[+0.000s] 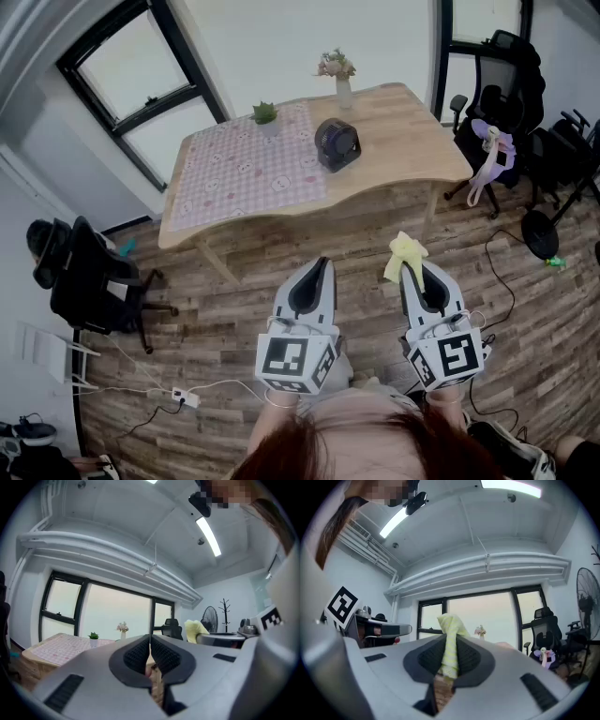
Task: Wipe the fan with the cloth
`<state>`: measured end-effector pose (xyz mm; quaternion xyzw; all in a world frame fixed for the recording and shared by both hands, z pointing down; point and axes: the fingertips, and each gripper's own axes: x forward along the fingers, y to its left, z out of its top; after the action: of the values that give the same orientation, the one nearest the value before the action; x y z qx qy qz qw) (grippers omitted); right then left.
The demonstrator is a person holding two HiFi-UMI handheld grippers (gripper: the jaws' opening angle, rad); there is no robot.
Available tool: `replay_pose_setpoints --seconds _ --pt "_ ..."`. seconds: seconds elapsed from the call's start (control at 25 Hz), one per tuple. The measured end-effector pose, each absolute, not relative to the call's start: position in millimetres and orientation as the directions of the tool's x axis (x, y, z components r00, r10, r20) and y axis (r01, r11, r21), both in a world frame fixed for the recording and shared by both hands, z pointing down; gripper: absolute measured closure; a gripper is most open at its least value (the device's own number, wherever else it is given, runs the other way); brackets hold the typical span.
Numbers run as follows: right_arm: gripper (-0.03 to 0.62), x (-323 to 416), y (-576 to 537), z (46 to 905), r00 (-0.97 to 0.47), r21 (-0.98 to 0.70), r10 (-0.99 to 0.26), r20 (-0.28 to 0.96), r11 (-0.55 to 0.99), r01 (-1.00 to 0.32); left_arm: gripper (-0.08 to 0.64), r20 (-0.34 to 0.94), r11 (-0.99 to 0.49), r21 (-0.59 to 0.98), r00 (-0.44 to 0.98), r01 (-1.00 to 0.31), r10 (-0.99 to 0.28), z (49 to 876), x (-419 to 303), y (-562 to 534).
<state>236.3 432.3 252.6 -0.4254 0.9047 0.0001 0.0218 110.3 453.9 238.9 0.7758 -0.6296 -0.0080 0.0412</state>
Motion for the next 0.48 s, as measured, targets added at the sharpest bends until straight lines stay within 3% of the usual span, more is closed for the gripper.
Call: replay_pose_setpoints --seconds 0.48 --pt "0.546 203.5 399.9 257.2 -0.646 -0.015 -0.763 -0.016 0.646 -0.763 0.543 0.059 -0.21 0.075 0.214 -0.975 -0.975 245.7 79.8 422.1"
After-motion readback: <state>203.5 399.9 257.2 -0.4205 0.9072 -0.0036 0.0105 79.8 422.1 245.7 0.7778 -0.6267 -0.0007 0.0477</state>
